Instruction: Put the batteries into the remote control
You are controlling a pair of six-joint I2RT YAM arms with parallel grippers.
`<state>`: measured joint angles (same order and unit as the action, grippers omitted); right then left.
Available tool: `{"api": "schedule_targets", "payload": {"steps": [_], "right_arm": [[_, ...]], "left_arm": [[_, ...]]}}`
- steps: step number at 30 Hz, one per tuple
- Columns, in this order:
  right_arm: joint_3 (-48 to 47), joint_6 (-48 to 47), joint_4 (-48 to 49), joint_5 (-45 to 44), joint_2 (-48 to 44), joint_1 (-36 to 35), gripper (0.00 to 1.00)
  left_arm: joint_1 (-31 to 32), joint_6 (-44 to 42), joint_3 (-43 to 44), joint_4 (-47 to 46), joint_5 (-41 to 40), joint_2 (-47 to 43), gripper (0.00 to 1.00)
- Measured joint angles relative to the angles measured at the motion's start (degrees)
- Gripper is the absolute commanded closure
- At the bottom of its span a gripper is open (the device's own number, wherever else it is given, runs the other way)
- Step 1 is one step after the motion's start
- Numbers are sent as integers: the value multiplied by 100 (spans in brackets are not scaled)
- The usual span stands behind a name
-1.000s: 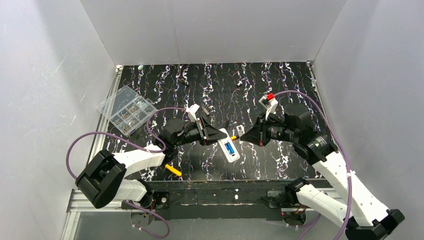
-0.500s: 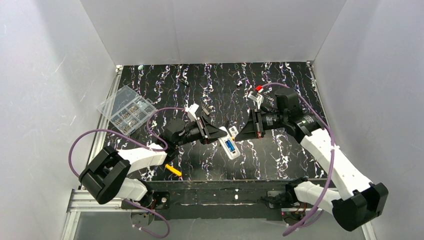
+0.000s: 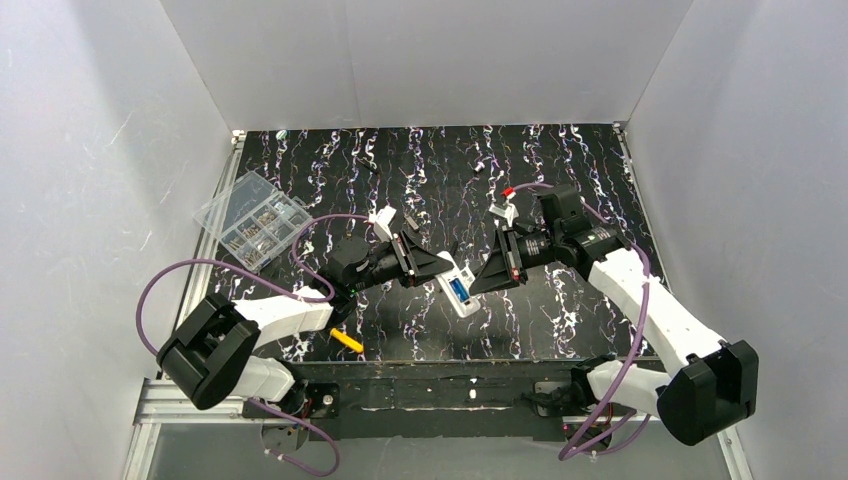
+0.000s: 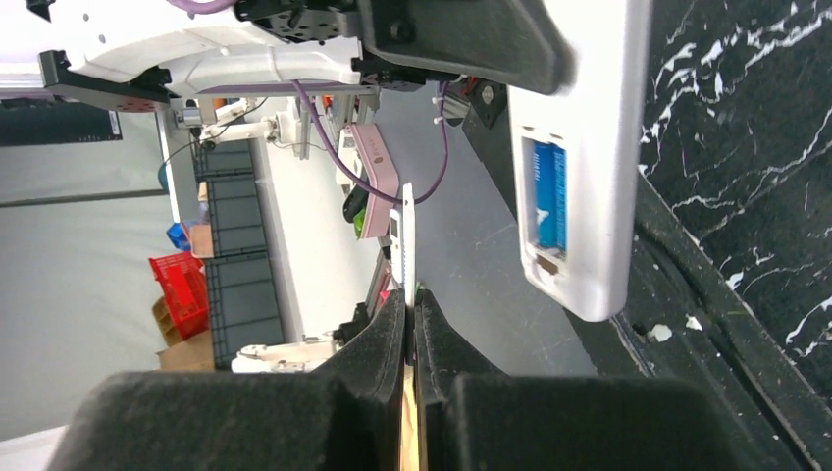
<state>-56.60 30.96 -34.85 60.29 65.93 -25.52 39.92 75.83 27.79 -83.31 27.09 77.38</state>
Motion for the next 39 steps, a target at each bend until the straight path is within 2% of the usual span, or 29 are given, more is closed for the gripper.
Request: {"api": "schedule_targets", "payload": {"steps": [22,39], "right_arm": [[507,686,116,-476,205,-7,99],[662,1283,876,-306,205,-125,99]], "left_arm": [[-2,33,120,4,79,-24,100],[-7,70,129,0,131,-22,100]]}}
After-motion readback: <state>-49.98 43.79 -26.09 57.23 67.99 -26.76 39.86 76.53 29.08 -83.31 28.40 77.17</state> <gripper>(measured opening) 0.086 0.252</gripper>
